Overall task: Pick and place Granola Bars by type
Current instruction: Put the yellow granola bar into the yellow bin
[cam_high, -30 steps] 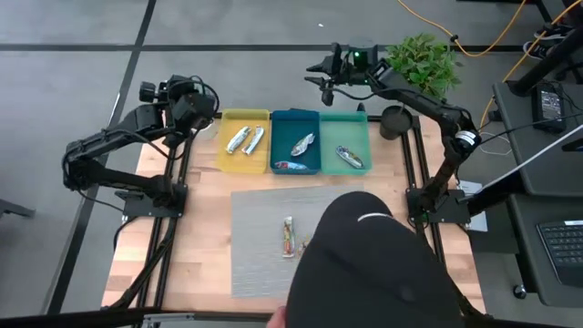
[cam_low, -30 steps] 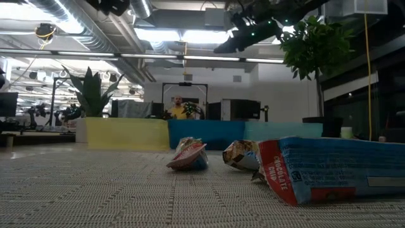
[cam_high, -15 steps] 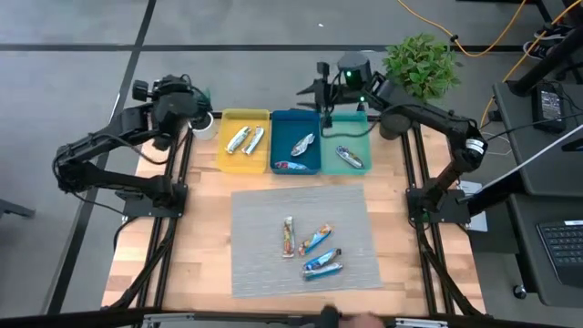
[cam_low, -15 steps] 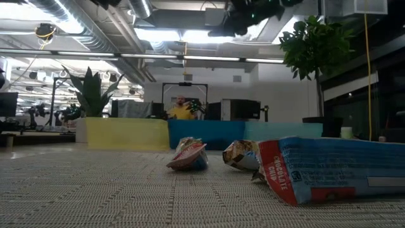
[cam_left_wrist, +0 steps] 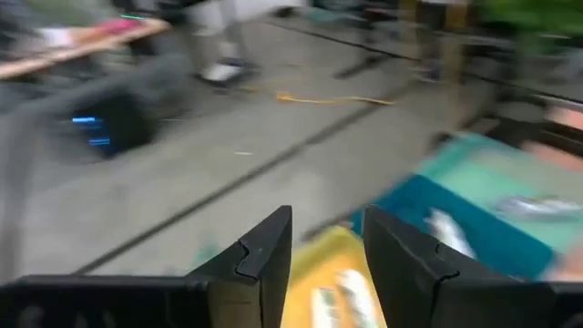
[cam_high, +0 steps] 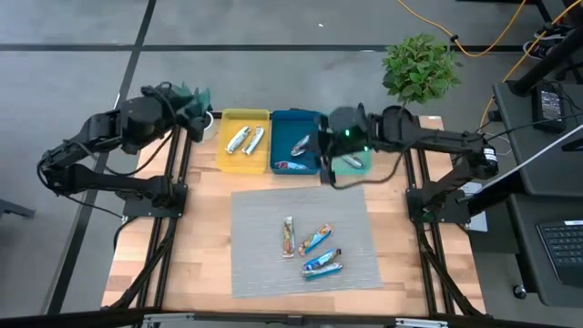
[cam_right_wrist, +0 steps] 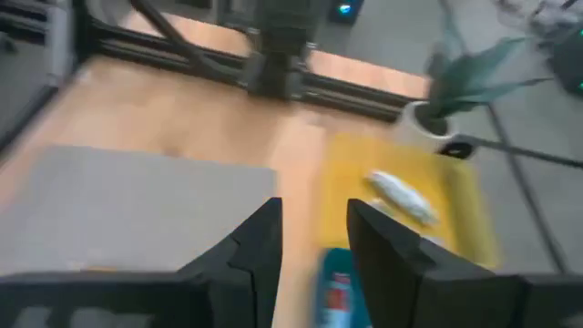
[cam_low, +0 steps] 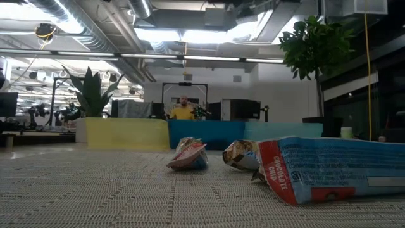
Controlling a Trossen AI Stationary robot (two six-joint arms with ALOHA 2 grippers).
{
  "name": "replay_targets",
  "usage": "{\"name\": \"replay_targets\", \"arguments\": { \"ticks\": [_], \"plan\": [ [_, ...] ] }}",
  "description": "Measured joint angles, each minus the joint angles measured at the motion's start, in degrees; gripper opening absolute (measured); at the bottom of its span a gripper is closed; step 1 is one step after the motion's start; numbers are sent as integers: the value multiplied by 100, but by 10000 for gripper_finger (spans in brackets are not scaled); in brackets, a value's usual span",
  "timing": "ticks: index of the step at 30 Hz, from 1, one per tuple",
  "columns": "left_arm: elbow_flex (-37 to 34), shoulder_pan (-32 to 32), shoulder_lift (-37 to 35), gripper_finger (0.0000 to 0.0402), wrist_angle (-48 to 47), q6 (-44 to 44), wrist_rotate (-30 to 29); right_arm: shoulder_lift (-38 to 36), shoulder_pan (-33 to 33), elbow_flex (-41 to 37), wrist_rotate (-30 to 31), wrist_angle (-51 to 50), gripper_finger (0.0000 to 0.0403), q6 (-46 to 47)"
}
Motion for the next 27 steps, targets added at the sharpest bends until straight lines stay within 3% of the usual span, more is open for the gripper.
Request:
{"name": "replay_targets", "arguments": {
  "ticks": [4, 9, 18, 27],
  "plan": [
    [0, -225, 22, 127, 2, 0, 686, -49, 514, 1, 117, -418, 127, 389],
    [0, -519, 148, 127, 264, -51, 1046, -44, 989, 1, 130, -927, 127, 693],
    [0, -939, 614, 127, 1320, 169, 1105, -44, 1517, 1, 115, -1785, 127, 922],
    [0, -1528, 1280, 127, 1418, -6, 1229, -44, 1582, 1, 98, -2866, 127, 1061]
  ]
}}
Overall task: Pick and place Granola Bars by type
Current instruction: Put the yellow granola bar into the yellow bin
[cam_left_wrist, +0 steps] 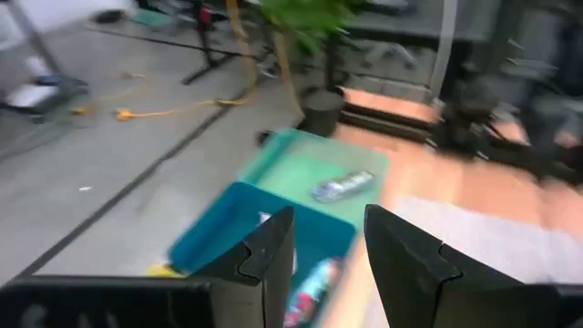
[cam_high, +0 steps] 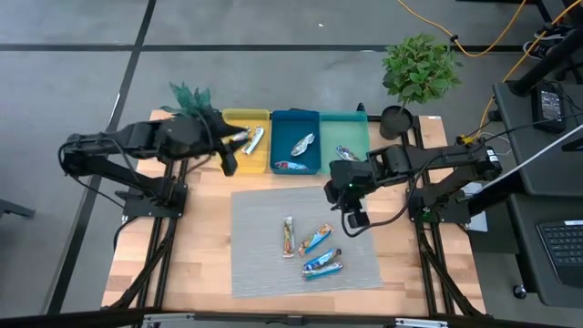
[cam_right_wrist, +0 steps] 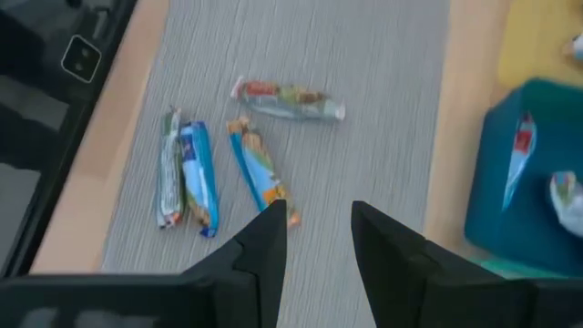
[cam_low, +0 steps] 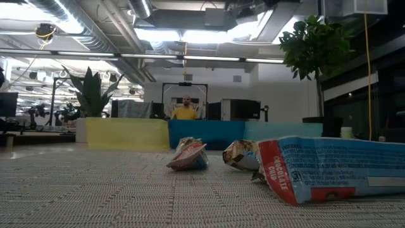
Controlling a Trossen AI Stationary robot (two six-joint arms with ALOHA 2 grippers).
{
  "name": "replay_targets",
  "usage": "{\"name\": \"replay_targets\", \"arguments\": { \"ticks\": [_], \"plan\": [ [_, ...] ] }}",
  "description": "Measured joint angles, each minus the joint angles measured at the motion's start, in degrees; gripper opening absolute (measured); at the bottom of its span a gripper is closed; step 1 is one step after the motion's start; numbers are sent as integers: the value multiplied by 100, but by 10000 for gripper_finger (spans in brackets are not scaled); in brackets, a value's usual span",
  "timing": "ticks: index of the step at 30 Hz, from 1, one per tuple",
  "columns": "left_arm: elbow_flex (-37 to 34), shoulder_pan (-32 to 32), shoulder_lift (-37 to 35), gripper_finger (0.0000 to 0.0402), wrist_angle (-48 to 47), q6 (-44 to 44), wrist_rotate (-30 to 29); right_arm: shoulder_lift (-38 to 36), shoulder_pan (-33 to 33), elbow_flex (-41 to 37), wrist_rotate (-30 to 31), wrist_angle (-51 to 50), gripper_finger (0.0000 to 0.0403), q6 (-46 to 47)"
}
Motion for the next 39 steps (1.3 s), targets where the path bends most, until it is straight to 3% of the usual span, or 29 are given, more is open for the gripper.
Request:
{"name": "replay_targets", "arguments": {
  "ticks": [6, 11, 21, 24, 33, 39],
  "plan": [
    [0, -392, 497, 127, 0, 319, 410, 0, 8, -91, 0, -104, 127, 207],
    [0, -585, 918, 127, -5, 649, 637, 0, 44, -617, 8, -8, 127, 343],
    [0, -615, 1264, 127, -49, 650, 371, 7, 44, -1875, -152, 810, 131, 516],
    [0, -622, 1108, 127, -45, 596, 90, 7, 44, -2076, -245, 1290, 155, 633],
    [0, -740, 381, 127, -178, 601, -478, 391, 90, -2197, -193, 1701, 280, 121],
    [0, -747, -46, 127, -224, 450, -470, 898, 205, -2197, -196, 2029, 304, -124]
  ]
}}
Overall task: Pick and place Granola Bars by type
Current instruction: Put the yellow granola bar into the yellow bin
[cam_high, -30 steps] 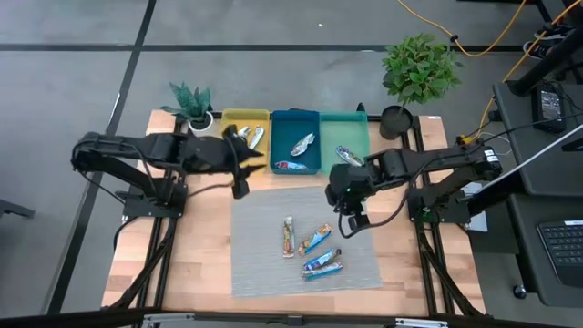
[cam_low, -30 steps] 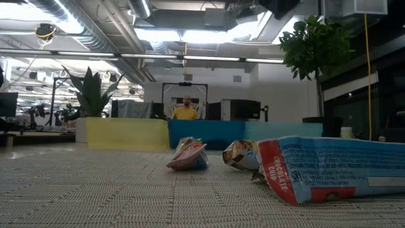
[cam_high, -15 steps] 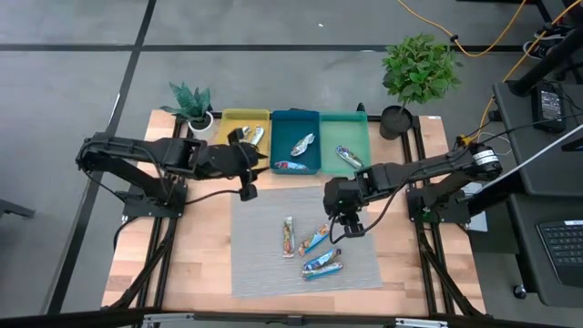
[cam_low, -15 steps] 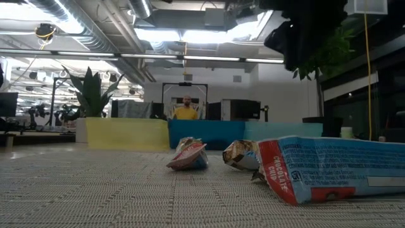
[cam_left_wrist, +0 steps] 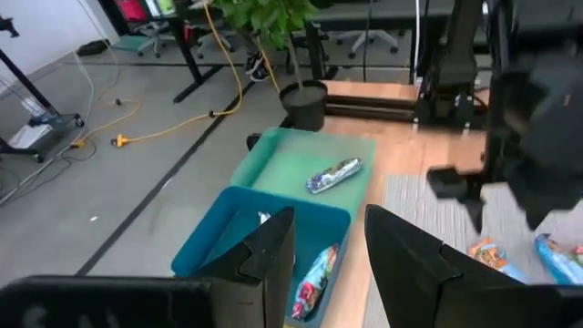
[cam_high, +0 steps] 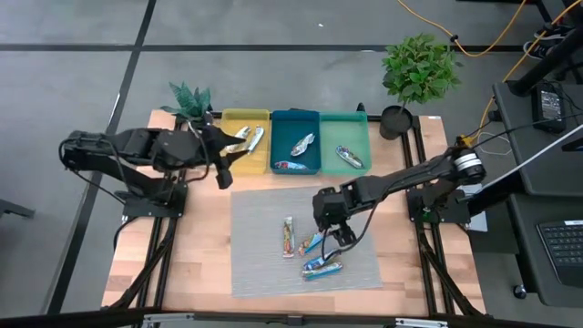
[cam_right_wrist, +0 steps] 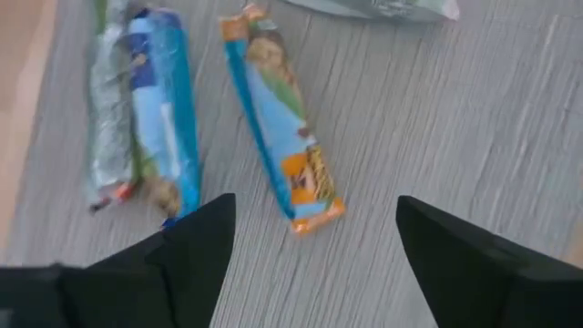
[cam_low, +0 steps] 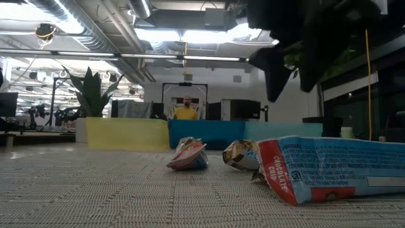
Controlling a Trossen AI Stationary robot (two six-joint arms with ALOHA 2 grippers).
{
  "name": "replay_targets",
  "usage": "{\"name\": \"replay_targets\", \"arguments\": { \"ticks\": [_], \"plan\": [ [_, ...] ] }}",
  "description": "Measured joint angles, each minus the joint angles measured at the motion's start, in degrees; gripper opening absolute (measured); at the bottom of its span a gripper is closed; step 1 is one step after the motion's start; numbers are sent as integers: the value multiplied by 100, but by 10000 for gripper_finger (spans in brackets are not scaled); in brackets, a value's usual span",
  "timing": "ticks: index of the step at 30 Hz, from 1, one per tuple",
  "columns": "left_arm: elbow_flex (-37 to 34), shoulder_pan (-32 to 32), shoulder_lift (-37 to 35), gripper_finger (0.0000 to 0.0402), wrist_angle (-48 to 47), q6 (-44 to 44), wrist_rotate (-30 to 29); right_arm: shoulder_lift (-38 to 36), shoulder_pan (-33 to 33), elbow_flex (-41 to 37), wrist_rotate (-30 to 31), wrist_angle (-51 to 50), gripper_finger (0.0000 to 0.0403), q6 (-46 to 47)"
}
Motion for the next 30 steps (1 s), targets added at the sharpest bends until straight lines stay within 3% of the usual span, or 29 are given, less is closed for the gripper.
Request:
{"name": "replay_targets", "arguments": {
  "ticks": [11, 30],
  "plan": [
    [0, 1, -346, 127, -221, -7, 3, 659, -4, 2, -233, 1243, 304, 39],
    [0, 1, -342, 127, -523, 159, 12, 1532, 221, 15, -291, 1312, 291, 457]
  ]
}}
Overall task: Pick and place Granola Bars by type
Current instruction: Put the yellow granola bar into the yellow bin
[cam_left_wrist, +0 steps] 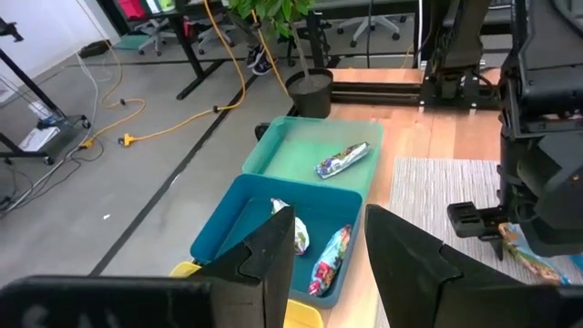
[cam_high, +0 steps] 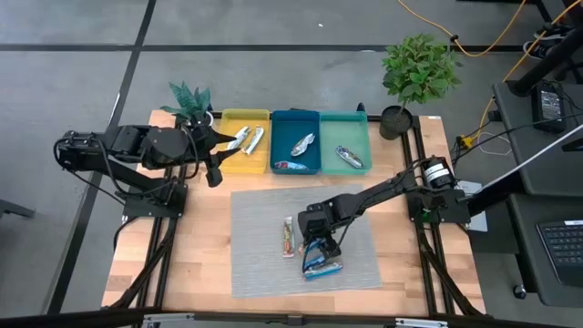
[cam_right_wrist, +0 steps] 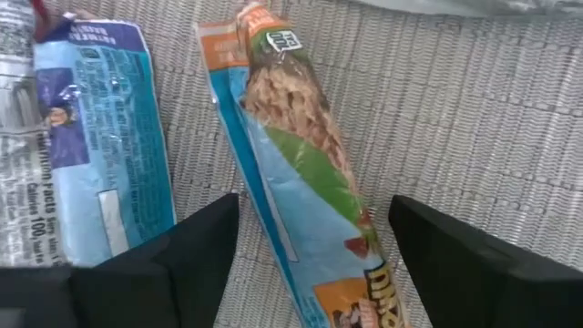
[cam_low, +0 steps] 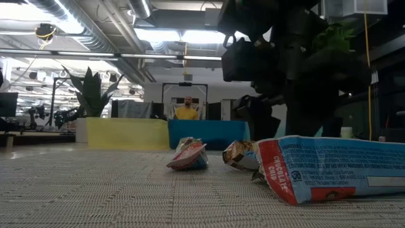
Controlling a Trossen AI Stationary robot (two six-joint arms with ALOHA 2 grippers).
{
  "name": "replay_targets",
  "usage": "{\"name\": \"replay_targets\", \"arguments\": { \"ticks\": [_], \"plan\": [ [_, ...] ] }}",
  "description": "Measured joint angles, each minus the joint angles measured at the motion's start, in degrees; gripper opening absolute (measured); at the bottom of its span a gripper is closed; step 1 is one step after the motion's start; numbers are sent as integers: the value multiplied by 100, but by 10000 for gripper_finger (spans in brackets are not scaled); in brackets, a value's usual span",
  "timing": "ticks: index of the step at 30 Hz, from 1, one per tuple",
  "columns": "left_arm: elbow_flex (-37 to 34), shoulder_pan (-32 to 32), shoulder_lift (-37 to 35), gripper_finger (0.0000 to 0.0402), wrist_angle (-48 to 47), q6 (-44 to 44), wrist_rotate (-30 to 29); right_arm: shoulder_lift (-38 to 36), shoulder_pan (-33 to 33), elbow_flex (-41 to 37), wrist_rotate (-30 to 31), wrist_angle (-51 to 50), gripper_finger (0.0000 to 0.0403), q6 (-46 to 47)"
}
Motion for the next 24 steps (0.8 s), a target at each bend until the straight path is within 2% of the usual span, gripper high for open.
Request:
{"name": "replay_targets", "arguments": {
  "ticks": [16, 24],
  "plan": [
    [0, 2, 0, 127, 7, -11, 0, 0, -11, 7, 198, 8, 144, 339],
    [0, 2, 2, 127, 9, -7, 0, -35, -29, 510, 128, -594, 94, 419]
  ]
}}
